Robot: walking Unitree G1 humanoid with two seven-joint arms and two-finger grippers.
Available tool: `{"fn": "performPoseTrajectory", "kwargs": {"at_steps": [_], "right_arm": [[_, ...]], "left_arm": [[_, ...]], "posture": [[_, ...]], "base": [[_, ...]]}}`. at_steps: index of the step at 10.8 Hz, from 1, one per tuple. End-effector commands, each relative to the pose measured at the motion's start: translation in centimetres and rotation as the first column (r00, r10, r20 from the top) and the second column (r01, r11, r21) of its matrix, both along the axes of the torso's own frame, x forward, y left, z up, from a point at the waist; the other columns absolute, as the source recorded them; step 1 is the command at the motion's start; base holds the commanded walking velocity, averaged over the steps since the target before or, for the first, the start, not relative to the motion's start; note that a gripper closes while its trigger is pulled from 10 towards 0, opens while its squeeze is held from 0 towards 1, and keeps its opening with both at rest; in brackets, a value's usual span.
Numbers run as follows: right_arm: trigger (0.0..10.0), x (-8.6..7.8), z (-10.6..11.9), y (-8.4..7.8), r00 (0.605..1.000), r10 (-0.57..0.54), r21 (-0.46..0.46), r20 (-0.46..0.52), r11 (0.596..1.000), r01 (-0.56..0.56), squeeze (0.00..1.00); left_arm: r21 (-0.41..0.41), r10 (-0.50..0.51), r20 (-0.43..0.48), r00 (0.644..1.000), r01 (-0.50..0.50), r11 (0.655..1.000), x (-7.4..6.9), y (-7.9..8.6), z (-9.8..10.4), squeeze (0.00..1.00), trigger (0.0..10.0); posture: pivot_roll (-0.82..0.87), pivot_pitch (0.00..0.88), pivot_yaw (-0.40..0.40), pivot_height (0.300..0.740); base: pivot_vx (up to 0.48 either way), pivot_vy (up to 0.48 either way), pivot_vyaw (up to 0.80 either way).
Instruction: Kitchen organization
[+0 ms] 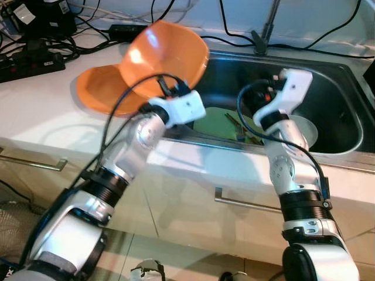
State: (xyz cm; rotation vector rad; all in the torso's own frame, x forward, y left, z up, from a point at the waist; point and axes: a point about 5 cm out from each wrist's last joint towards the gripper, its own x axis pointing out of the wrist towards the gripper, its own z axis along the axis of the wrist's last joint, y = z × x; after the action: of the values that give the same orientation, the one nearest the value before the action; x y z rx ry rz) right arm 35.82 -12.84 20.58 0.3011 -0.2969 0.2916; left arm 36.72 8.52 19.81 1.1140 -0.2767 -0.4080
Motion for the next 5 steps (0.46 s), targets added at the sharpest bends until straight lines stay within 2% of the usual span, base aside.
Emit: {"fn": "performPoseTrajectory", "kwargs": {"at_steps": [1,3,5], "right_arm": [[10.0,-0.1,0.9,0.5,0.999,0.048,0.033,0.016,0.998,-0.049,0.0],[10.0,-0.1,1.2,0.7,0.996,0.086,0.083,0.013,0.993,-0.087,0.0],[10.0,0.0,1.0,0.7,0.997,0.082,0.083,-0.015,0.993,-0.081,0.0]], "left_arm": [[0.013,-0.034,0.04,0.999,0.033,0.999,-0.3,-0.7,0.7,0.0,10.0],[0.021,-0.044,0.039,0.998,0.043,0.999,-0.4,-1.0,0.6,0.0,10.0],[0.028,-0.086,0.04,0.996,0.084,0.996,-0.9,-2.0,0.3,0.0,10.0]], "posture": [[0.09,0.019,0.013,0.74],[0.09,0.018,0.011,0.74],[0.1,0.029,0.007,0.74]], "base": [[0.0,0.0,0.0],[0.0,0.0,0.0],[0.0,0.0,0.0]]}}
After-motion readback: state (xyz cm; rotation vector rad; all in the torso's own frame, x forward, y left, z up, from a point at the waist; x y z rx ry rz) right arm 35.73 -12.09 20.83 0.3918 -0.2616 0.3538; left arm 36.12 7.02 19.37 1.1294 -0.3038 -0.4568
